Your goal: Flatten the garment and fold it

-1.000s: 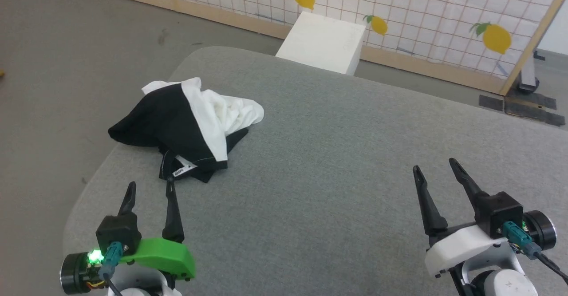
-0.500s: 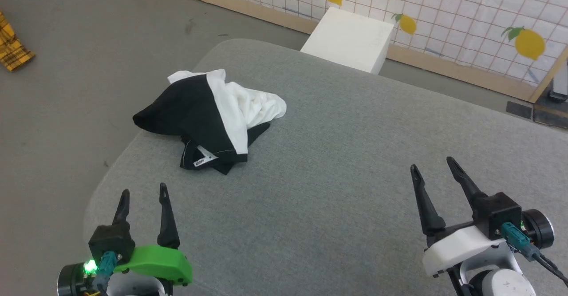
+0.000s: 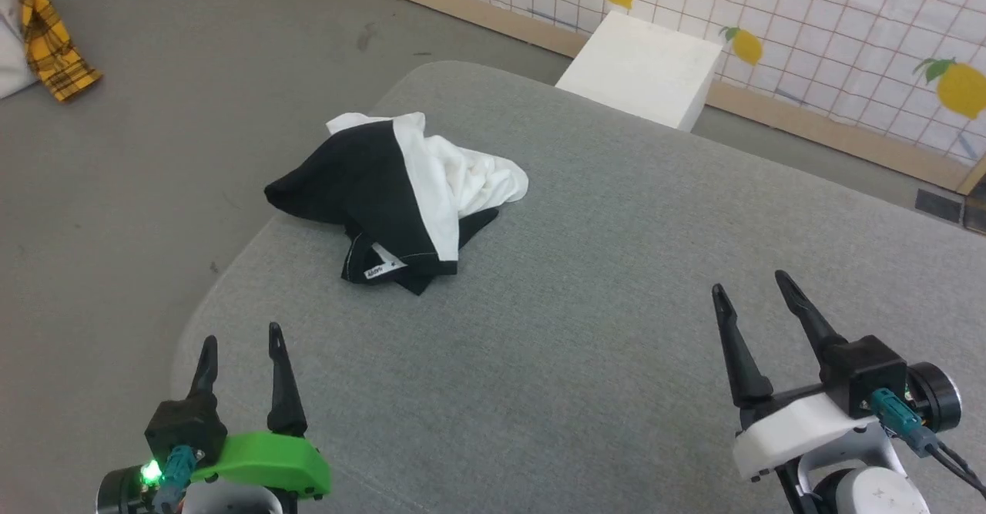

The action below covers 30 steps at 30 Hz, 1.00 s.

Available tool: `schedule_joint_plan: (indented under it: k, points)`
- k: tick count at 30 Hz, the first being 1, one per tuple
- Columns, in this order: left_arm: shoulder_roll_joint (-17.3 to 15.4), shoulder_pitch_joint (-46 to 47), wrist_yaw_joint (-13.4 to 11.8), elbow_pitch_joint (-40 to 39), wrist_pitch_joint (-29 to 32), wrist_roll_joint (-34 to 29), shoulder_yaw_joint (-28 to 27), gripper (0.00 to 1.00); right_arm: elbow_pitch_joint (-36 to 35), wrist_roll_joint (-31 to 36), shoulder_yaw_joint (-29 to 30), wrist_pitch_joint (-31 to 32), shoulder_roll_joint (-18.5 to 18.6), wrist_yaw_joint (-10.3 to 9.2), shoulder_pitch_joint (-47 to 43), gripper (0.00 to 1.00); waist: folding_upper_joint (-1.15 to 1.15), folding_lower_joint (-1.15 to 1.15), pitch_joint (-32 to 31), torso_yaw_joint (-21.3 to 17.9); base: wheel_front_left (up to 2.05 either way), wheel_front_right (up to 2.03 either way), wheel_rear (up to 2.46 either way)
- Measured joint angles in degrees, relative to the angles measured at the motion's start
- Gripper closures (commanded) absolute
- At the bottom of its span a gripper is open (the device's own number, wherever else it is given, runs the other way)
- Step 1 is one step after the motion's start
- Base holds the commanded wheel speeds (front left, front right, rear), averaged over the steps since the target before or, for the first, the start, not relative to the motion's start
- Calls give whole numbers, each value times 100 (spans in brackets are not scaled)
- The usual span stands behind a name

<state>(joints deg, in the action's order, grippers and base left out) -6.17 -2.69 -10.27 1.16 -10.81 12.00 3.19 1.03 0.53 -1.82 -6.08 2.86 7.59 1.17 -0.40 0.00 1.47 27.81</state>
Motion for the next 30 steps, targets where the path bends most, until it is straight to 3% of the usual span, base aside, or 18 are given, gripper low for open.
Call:
schedule_joint_plan:
  k: [30]
  points:
    - [-102, -18, -207, 224, -367, 360, 81, 0, 23, -4, -43, -204, 0, 0, 25, 0, 0, 0, 50, 653, 0, 0, 0]
